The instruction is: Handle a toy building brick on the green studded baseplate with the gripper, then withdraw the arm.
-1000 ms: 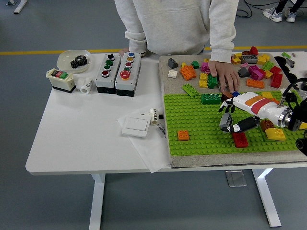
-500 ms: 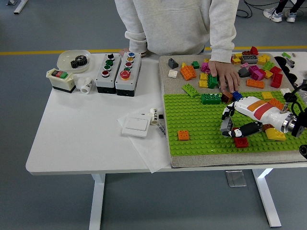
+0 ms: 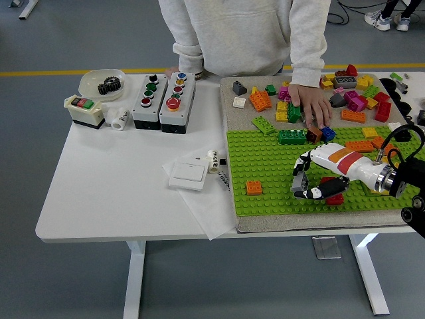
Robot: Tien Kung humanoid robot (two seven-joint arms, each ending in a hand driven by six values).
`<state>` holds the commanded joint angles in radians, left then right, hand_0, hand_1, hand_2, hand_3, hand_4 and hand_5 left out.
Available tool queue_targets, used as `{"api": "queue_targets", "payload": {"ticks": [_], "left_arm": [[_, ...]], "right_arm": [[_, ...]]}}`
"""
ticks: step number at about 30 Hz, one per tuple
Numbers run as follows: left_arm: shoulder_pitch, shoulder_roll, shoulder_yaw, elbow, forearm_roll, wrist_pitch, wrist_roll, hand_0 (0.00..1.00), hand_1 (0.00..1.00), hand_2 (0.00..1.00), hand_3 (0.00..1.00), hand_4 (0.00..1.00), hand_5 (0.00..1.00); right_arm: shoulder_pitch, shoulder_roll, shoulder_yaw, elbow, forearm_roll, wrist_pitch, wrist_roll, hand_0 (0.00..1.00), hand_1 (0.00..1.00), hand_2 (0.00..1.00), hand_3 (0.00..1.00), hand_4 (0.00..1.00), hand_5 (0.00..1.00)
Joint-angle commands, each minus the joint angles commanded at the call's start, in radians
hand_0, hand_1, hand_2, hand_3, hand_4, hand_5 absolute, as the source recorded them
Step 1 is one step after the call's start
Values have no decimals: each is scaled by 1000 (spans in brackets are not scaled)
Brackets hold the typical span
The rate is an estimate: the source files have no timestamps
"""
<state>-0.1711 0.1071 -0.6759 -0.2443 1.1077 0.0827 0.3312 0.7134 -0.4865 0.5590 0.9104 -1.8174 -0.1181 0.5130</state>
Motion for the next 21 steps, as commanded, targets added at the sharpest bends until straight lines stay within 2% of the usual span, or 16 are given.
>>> {"api": "queue_targets", "payload": {"ticks": [21], "left_arm": [[10,0,-4,-2,11,-5,3,736,740,747,599,666,604]], "right_arm": [[-26,-8,39,-46,-49,-14,0,715,571,594,564,839,488]]}}
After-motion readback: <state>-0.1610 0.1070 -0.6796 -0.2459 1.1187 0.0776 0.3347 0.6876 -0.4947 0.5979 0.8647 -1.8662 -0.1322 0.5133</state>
